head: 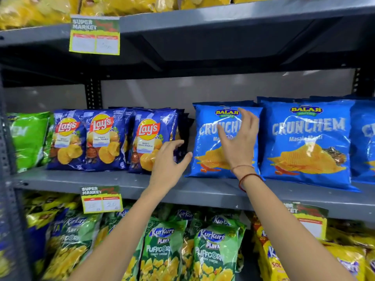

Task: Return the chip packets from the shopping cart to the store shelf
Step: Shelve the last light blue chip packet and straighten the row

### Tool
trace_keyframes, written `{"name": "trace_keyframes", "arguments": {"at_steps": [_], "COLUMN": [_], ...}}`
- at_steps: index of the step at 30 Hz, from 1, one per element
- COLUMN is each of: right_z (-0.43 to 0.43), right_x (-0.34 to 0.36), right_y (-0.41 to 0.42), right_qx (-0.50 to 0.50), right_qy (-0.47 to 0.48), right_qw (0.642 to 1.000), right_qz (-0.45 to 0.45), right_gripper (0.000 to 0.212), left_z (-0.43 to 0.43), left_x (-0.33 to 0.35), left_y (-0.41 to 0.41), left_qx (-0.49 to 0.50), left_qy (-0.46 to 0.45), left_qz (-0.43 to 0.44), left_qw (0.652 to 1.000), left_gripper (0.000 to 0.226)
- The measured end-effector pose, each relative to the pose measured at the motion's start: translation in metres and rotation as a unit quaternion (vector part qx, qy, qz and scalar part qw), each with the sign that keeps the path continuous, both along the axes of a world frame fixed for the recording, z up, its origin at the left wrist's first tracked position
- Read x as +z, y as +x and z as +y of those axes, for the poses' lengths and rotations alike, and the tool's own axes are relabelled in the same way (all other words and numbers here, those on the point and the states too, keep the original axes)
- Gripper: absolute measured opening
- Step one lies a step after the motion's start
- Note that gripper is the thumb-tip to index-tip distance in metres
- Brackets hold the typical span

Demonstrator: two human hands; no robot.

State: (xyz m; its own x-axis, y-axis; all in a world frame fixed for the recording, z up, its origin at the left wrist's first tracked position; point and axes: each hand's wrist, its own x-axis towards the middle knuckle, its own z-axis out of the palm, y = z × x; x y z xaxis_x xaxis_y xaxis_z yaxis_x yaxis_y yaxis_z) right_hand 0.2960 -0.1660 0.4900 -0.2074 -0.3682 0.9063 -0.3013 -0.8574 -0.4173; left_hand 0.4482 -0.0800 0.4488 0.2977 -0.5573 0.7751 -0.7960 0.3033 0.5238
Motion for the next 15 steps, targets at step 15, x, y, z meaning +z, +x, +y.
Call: {"name": "trace_keyframes", "arguments": {"at_steps": [15], "right_z": [0.020], "right_x": [-0.034], "right_y": [0.135], "right_qx": [0.266], "right_qy": [0.332], "right_qw": [0.878], "right_qz": [0.221], "right_gripper": [0.084], "left_z": [0.065], "left_x": [-0.048], "left_y": [0.095], "left_qx": [0.274], "left_qy": [0.144], "left_qz": [-0.141], "left_qw": [0.940], "left_gripper": [0.066]}}
